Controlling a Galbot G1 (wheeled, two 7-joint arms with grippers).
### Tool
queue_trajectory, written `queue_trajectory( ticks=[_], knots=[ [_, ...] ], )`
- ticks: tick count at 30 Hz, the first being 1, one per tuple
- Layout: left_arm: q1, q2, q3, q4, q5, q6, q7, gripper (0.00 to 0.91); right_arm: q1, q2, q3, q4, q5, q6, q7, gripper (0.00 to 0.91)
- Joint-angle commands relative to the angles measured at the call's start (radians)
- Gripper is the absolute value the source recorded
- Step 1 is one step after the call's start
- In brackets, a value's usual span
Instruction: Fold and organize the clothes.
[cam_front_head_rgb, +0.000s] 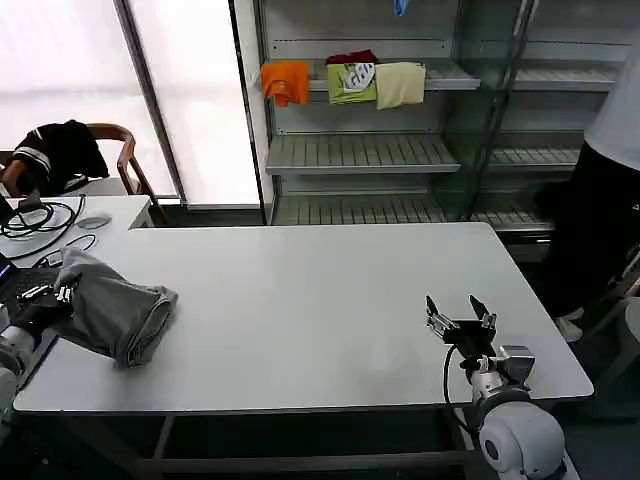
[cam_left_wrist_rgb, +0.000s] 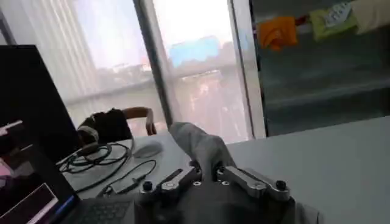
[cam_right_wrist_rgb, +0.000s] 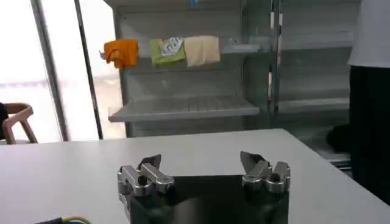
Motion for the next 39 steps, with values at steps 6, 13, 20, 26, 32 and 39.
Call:
queue_trajectory(
  ticks=[6, 13, 20, 26, 32, 39],
  knots=[
    [-0.046, -0.125, 0.401, -0.254, 0.038, 0.064, -0.120, 0.020, -0.029, 0.005, 0.026, -0.006, -0.012, -0.002, -0.002, 0.907],
    [-0.164, -0.242, 0.714, -0.247, 0.057, 0.086, -0.227, 0.020, -0.033, 0.022, 0.042, -0.025, -0.026, -0.012, -0.005, 0.907],
    [-0.310, -0.446, 0.876, -0.109, 0.108, 0.089, -0.258, 0.020, -0.032, 0.038, 0.044, -0.049, -0.051, -0.013, -0.011, 0.907],
    [-0.338, -0.508, 0.894, -0.013, 0.148, 0.071, -0.244, 0.020, -0.021, 0.042, 0.033, -0.054, -0.060, -0.021, -0.015, 0.907],
    [-0.346, -0.524, 0.891, -0.020, 0.139, 0.072, -0.246, 0.907, -0.002, 0.041, 0.015, -0.061, -0.064, -0.026, -0.018, 0.907],
    [-0.324, -0.536, 0.885, -0.041, 0.091, 0.056, -0.253, 0.907, 0.020, 0.053, -0.011, -0.072, -0.049, -0.042, -0.014, 0.907]
  ],
)
